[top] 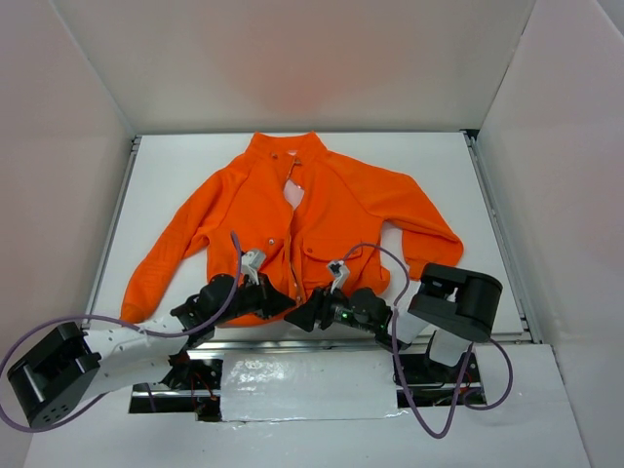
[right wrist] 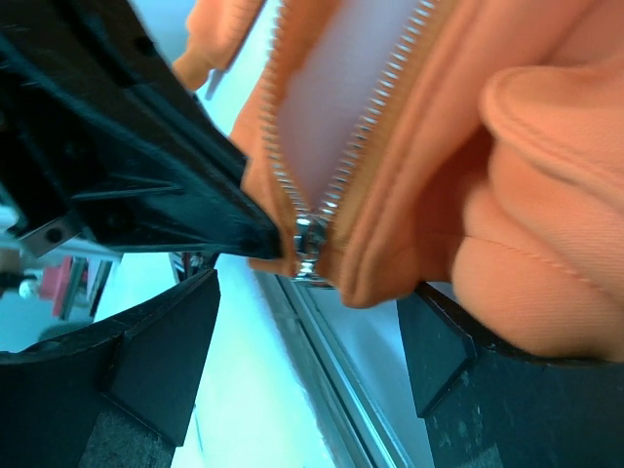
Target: Zip up the jacket
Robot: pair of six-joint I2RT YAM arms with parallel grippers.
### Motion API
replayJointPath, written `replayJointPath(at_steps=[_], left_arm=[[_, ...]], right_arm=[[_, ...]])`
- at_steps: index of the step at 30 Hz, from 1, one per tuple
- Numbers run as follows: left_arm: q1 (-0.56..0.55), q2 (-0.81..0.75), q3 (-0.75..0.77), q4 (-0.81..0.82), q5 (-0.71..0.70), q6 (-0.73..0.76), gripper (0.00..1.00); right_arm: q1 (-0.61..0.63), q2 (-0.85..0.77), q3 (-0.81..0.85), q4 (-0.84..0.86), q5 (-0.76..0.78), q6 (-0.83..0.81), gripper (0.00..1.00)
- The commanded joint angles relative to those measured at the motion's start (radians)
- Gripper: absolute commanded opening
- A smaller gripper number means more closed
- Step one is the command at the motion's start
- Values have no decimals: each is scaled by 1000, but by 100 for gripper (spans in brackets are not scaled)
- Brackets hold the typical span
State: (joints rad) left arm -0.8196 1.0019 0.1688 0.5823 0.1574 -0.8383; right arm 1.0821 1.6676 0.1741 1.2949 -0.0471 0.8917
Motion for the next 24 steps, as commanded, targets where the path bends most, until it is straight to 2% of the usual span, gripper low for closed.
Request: replayJointPath(at_steps=[1, 4, 8, 14, 16, 20, 24], left_arm=[[-9, -29, 24, -25, 30, 16, 0], [-9, -34, 23, -36, 37, 15, 0], [-9, -31, 12, -7, 65, 1, 0], [-9, -36, 1, 16, 93, -1, 0], [-9, -34, -3, 24, 100, -1, 0], [-9, -29, -12, 36, 117, 7, 0], [-9, 1, -11, 53, 143, 13, 0]], right_arm=[[-4, -45, 24, 204, -36, -79, 80], [-2, -48, 27, 192, -49, -89, 80], [-7, -26, 5, 277, -63, -91, 80], [-13, -46, -12, 299, -91, -99, 78], [-13, -61, -16, 293, -89, -100, 76], [-14, -94, -25, 267, -91, -106, 60], [-14, -123, -38, 261, -80, -117, 57]])
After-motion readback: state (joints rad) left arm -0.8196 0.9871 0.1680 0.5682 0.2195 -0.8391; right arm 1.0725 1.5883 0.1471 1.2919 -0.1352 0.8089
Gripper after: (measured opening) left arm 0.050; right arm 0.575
